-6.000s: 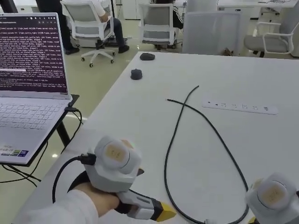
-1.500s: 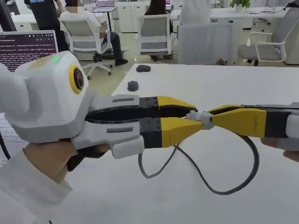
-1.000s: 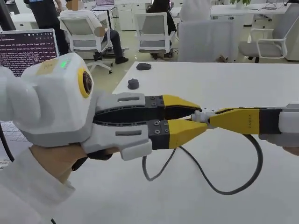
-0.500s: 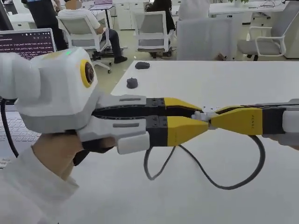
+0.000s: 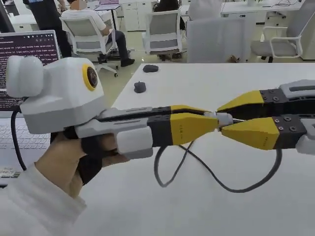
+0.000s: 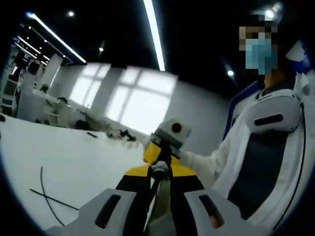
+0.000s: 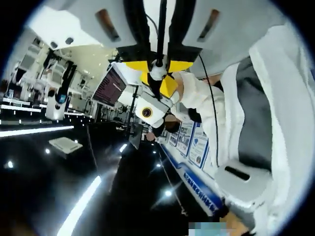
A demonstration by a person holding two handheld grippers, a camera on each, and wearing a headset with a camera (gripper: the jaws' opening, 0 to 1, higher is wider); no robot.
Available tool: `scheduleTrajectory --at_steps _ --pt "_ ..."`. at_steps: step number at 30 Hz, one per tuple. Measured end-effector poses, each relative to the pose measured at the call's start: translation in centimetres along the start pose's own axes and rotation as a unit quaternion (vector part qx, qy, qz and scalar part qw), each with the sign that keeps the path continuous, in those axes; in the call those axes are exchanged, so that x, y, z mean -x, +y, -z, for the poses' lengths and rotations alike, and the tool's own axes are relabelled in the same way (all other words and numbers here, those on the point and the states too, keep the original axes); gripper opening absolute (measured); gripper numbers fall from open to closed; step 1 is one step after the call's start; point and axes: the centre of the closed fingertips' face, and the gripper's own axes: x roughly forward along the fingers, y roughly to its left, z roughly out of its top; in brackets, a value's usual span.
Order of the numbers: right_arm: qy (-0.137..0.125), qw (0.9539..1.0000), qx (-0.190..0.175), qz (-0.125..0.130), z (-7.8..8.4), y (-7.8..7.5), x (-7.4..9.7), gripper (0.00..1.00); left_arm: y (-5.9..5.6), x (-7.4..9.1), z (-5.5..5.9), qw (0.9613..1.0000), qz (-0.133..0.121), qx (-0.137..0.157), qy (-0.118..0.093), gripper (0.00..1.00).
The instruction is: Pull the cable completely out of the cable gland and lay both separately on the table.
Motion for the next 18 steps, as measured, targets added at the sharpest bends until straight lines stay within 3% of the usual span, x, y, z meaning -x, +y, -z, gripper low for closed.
scheduleTrajectory --at_steps 1,5,9,10,11,12,13,14,15,18 --pt "-0.003 0.9997 -0.023 -0.003 0.1 0.0 0.0 0.1 -0.1 0.0 -0.1 1.0 0.0 -0.001 -0.001 0.14" --pt "-0.009 0.9996 -0.028 0.0 0.4 -0.5 0.0 0.11 -0.1 0.1 -0.1 0.9999 -0.005 -0.015 0.001 0.14" --pt "-0.024 0.9944 -0.102 0.013 0.4 -1.2 0.1 0.14 -0.1 0.2 -0.2 0.9992 -0.012 -0.038 -0.001 0.14" --pt "-0.04 0.9896 -0.135 0.029 0.2 -2.0 0.4 0.17 0.1 0.3 -0.3 0.9975 -0.017 -0.068 -0.002 0.14" --pt "-0.051 0.9849 -0.163 0.028 0.0 -2.2 0.5 0.2 0.1 0.3 -0.1 0.9949 -0.022 -0.099 0.003 0.14" --pt "-0.06 0.9756 -0.21 0.025 -0.1 -2.4 0.8 0.24 0.0 0.4 -0.1 0.9933 -0.022 -0.113 0.005 0.14" --pt "-0.064 0.9725 -0.223 0.025 -0.1 -2.5 0.9 0.25 -0.2 0.3 -0.1 0.992 -0.019 -0.125 0.006 0.14" --pt "-0.076 0.9609 -0.265 0.022 -0.2 -2.8 1.3 0.26 -0.4 0.3 0.0 0.9894 -0.021 -0.143 0.009 0.14" --pt "-0.082 0.9558 -0.282 0.018 -0.2 -2.9 1.4 0.25 -0.4 0.2 0.1 0.9847 -0.024 -0.172 0.015 0.14" --pt "-0.077 0.9397 -0.333 0.011 0.6 -2.6 1.4 0.26 -0.9 0.0 0.3 0.9764 -0.019 -0.214 0.025 0.15"
